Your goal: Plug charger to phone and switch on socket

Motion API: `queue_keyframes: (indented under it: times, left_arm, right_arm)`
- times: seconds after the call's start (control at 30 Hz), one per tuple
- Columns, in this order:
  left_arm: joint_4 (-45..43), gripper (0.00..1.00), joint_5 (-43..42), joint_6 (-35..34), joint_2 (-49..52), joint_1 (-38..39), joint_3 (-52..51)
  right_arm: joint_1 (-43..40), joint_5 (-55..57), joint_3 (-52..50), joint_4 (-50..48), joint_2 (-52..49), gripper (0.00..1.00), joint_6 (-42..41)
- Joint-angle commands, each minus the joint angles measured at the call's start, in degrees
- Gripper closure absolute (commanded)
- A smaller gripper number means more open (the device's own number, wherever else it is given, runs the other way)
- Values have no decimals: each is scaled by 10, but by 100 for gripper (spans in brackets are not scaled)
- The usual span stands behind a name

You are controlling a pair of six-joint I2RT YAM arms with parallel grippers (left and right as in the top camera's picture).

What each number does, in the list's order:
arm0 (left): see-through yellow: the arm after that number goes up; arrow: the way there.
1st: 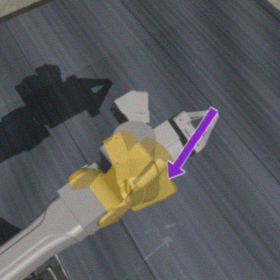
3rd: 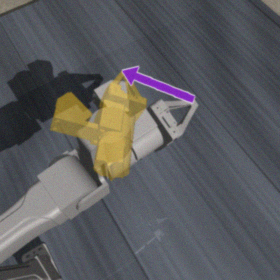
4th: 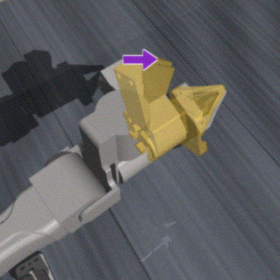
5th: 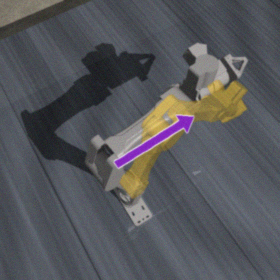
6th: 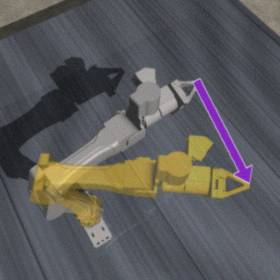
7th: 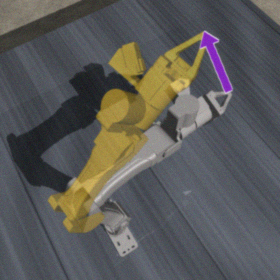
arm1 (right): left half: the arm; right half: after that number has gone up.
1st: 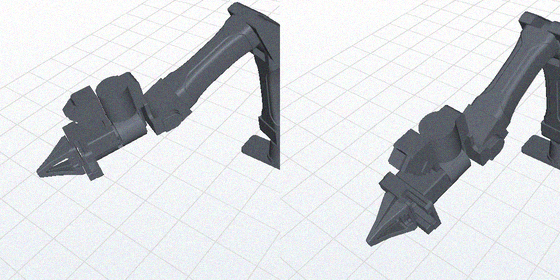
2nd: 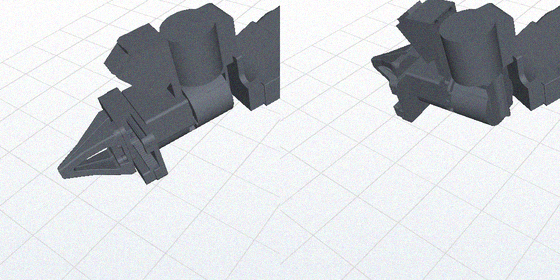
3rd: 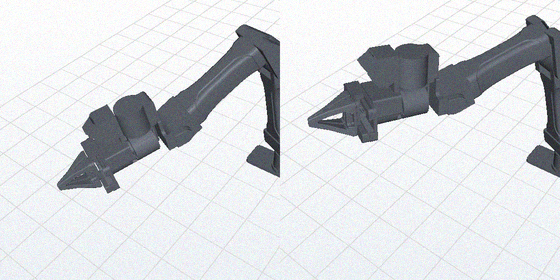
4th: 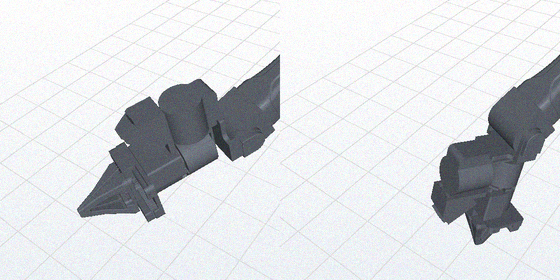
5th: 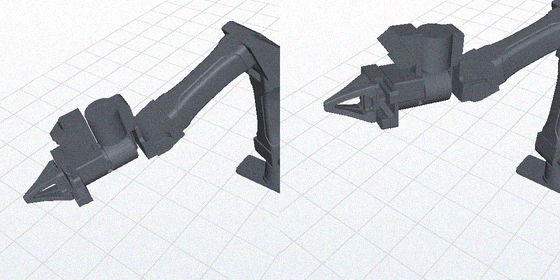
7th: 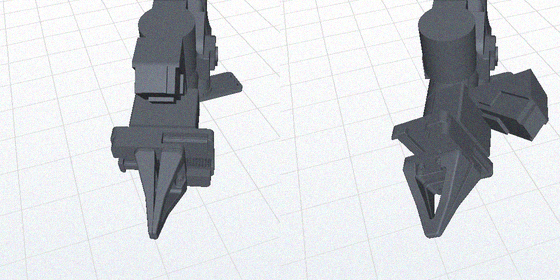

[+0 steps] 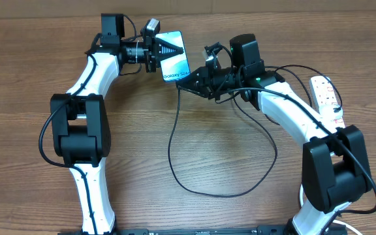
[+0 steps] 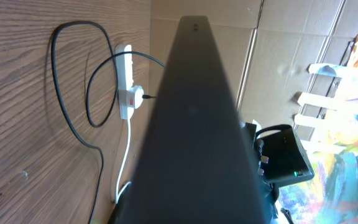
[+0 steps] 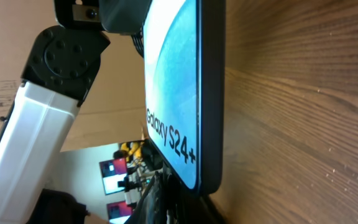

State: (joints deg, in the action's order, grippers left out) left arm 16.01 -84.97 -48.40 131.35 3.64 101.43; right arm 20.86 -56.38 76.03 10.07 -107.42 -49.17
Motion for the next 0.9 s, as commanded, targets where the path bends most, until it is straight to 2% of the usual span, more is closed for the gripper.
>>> queue_keyframes:
  times: [0.0,0.3,0.33,0.37,0.4,0.47,0.63,0.87]
  left_arm:
    - [7,96,-57,-10,-19,24,8]
    - [11,96,-57,-9,-19,24,8]
    - [11,96,-57,-9,-19,24,8]
    - [10,96,-57,-9,-19,24,8]
    - [10,96,-57,-9,-19,24,8]
    - [4,96,-57,-2,-19,23,8]
    - [-50,96,-57,8,-18,13,8]
    - [-62,96,-57,18,-18,7,8]
  right_arm:
    - [-2,108,11,-40,7,96,-3]
    - [-6,115,11,-65,7,96,23]
    - [-6,113,11,-65,7,94,25]
    - [-6,112,11,-63,7,72,26]
    - [-6,108,11,-61,7,41,29]
    - [-8,90,11,-61,7,21,45]
    - [-28,7,11,-51,7,19,99]
    - [-49,-56,11,70,7,20,157]
